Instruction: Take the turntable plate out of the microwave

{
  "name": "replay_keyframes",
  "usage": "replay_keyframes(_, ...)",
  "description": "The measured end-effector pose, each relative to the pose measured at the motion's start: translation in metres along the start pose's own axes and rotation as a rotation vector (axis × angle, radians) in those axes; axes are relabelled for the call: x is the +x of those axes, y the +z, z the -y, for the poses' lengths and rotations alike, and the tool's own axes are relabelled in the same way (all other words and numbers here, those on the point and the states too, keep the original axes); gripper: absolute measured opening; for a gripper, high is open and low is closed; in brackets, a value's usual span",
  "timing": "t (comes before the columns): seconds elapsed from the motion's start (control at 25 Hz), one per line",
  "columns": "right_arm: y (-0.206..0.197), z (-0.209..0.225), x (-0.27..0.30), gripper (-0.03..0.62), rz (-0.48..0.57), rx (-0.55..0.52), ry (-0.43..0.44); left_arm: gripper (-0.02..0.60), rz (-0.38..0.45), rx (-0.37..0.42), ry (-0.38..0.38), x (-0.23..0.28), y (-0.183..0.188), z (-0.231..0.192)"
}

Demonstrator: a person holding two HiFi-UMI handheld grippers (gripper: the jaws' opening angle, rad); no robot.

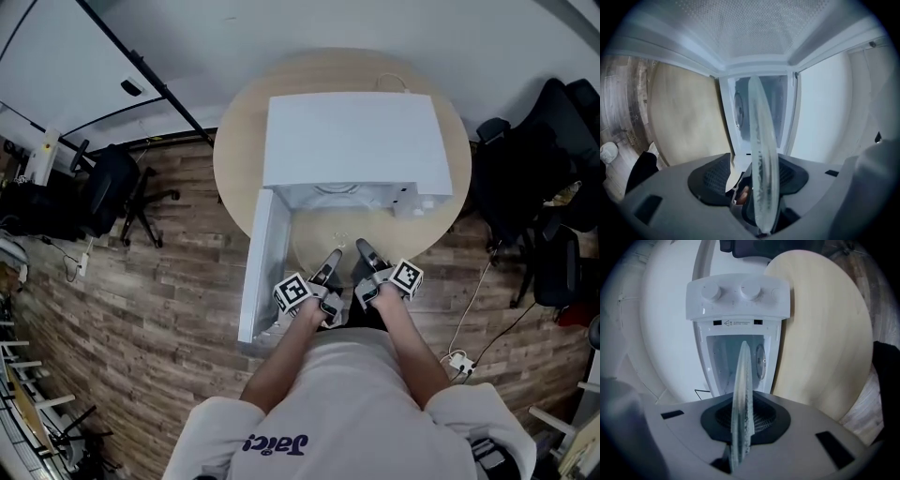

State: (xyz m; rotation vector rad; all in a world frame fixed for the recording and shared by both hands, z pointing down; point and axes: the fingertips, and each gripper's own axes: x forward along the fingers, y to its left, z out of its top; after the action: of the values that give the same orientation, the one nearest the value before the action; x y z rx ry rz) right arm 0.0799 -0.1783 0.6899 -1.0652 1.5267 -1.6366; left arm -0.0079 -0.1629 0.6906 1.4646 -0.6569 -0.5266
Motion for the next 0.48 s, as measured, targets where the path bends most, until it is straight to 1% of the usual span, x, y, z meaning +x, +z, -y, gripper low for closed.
replay_keyframes(0.12, -0.004, -0.014, -0.009, 0.032, 0.007, -0.02, 0.004, 0.233, 0.038, -0.028, -0.05, -0.004, 0.004, 0.013)
replay_keyframes(0.24, -0.007, -0.028, -0.016, 0.032, 0.008, -0.039, 0.022, 0.232, 0.071, -0.033, -0.092, -0.006, 0.011, 0.028)
replay_keyframes(0.32, -0.009, -0.039, -0.021, 0.032, 0.016, -0.042, 0.039, 0.231, 0.072, -0.038, -0.123, -0.006, 0.013, 0.041)
replay_keyframes(0.4, -0.01, -0.049, -0.026, 0.034, 0.03, -0.032, 0.054, 0.23, 0.049, -0.027, -0.151, -0.006, 0.01, 0.057)
replay_keyframes(0.44, -0.01, -0.054, -0.028, 0.035, 0.038, -0.024, 0.058, 0.206, 0.038, -0.017, -0.157, -0.006, 0.009, 0.063)
replay_keyframes(0.48, -0.01, -0.059, -0.031, 0.035, 0.047, -0.014, 0.063, 0.157, 0.031, -0.008, -0.159, -0.007, 0.007, 0.07)
